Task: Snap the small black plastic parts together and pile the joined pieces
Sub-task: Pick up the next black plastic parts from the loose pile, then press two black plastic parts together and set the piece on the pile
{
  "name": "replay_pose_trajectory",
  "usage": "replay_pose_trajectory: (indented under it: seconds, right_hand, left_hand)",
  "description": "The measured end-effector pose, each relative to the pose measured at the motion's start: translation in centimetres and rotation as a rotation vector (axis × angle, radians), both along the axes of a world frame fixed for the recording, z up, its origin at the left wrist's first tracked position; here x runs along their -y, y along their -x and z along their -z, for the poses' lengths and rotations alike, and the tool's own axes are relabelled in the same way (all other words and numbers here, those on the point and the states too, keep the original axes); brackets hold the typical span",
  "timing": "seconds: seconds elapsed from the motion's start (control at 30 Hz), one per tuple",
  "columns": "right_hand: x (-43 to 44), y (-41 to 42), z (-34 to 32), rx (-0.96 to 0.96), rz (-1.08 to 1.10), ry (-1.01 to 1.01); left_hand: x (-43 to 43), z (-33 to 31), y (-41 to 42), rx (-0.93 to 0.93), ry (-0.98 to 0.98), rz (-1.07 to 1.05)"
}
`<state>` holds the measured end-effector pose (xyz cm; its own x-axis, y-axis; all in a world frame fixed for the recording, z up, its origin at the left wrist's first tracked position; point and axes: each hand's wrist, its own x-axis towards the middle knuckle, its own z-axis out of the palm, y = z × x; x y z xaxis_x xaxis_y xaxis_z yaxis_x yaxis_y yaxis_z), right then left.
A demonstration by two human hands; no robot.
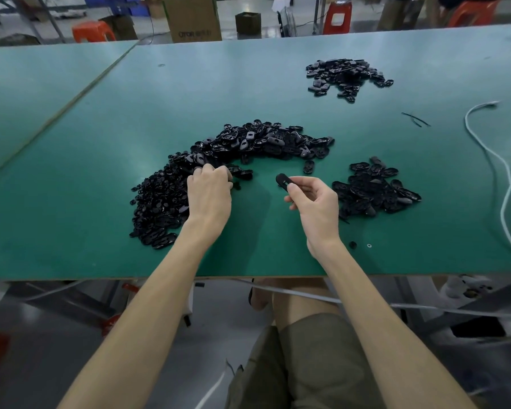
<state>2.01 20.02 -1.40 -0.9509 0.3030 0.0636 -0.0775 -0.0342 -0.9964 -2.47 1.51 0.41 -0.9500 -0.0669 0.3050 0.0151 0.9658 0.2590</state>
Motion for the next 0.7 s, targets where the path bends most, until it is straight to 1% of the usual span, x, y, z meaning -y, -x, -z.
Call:
replay_pose_trajectory:
  seconds: [0.2,0.3,0.4,0.57,0.7]
  right_hand:
    - [0.0,-0.1,0.0,0.001,0.001,-0.012]
    - [0.0,-0.1,0.0,0.001,0.000,-0.016]
    - [0.0,-0.1,0.0,0.000,0.004,-0.017]
    - [0.0,-0.2,-0.2,-0.004,0.000,-0.008]
    - [0.1,-0.3,-0.2,-0.003,-0.004,-0.007]
  left_hand:
    - [0.6,0.2,0.1,-0.089,-0.023,-0.011]
    - [0.7,0.2,0.1,-0.110,-0.058,0.044]
    - [0.4,0.3,0.1,-0.062,-0.037,0.114]
    - [-0.2,0.8,0.3,-0.043,-0.003,0.069]
    - [-0.5,1.1,0.2,-0.070,0.075,0.087]
